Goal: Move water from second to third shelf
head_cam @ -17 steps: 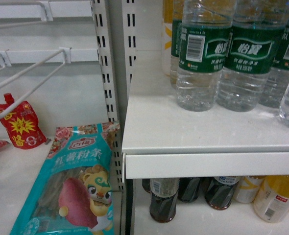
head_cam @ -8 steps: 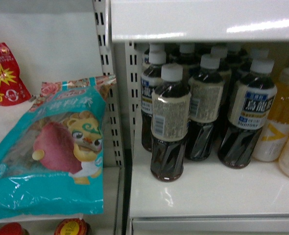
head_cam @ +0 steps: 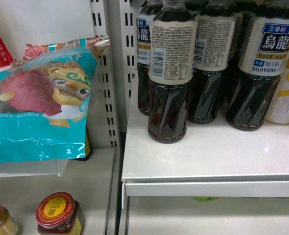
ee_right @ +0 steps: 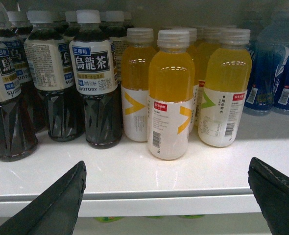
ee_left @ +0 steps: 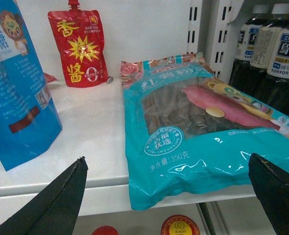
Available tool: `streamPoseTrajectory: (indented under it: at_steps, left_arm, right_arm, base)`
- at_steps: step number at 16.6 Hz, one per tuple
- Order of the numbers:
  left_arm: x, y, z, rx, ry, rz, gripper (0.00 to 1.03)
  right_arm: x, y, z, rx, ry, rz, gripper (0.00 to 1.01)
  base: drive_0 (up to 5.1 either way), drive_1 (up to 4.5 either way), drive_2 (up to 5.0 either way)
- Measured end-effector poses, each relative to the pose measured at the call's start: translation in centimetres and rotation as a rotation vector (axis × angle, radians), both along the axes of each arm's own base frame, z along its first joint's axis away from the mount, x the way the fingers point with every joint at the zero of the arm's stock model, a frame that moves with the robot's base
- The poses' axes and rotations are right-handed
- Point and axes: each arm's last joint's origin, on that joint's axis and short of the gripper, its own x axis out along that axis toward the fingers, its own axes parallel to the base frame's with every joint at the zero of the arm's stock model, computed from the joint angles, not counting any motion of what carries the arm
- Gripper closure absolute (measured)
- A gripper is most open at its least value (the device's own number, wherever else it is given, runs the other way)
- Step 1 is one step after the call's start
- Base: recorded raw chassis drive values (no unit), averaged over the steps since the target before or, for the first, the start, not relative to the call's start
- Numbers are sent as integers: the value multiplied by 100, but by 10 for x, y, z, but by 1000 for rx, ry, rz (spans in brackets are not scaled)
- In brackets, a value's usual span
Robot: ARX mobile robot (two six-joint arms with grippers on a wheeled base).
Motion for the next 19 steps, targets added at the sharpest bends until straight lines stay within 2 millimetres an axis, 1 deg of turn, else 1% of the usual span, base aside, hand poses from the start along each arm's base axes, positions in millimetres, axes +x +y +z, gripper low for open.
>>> streamPoseTrajectory:
  at_steps: [19]
  left_arm:
    - [0, 0, 0, 0, 0, 0, 5]
  right_arm:
    - [0, 0, 0, 0, -1, 0, 3]
  base:
    - [0, 0, 0]
